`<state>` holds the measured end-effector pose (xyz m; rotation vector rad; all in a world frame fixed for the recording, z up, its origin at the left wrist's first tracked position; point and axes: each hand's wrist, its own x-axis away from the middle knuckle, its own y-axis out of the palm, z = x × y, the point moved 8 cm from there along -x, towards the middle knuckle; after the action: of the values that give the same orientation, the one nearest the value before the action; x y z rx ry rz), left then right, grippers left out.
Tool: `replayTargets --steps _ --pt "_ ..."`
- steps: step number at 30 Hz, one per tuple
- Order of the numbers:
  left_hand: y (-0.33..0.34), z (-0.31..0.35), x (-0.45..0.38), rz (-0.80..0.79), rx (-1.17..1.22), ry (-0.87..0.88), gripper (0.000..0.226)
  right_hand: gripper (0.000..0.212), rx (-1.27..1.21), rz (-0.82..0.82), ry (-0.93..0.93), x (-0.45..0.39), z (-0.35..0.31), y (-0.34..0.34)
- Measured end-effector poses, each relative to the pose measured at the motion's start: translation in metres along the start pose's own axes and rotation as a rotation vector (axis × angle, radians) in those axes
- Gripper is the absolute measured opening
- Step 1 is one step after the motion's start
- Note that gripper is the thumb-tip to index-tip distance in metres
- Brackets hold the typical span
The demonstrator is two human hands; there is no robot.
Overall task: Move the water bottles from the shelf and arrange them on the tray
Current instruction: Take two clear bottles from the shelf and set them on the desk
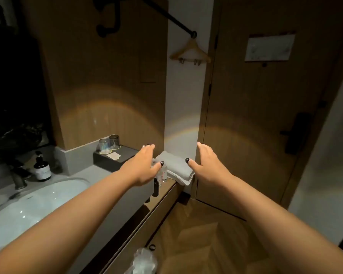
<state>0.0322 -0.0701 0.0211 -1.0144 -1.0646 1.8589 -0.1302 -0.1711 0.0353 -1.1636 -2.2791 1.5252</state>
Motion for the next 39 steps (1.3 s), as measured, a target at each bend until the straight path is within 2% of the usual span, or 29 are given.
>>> replayTargets --steps 5,11,15,18,21,27,33,39 --pt "0.044 -0.030 -0.056 -0.120 -0.053 0.027 0.072 0.069 -0.072 -0.052 0.143 -0.058 0.025 0.051" --pt "0.073 -0.053 -0.117 -0.146 0.014 0.038 0.065 0.071 -0.115 -0.037 0.180 -0.121 0.054 0.085" --pt "0.094 -0.063 -0.153 -0.171 0.078 -0.004 0.049 0.073 -0.108 -0.055 0.197 -0.153 0.080 0.096" --pt "0.114 -0.072 -0.186 -0.178 0.140 -0.052 0.045 0.072 -0.111 -0.067 0.221 -0.181 0.108 0.103" --pt "0.142 -0.077 -0.220 -0.168 0.201 -0.083 0.048 0.068 -0.145 -0.081 0.254 -0.210 0.143 0.116" --pt "0.214 -0.099 -0.296 -0.161 0.297 -0.193 0.067 0.073 -0.218 -0.187 0.273 -0.286 0.217 0.155" --pt "0.260 -0.121 -0.369 -0.141 0.333 -0.374 0.067 0.065 -0.239 -0.331 0.208 -0.379 0.267 0.191" --pt "0.300 -0.156 -0.424 -0.160 0.378 -0.478 0.065 0.064 -0.270 -0.430 0.180 -0.454 0.293 0.242"
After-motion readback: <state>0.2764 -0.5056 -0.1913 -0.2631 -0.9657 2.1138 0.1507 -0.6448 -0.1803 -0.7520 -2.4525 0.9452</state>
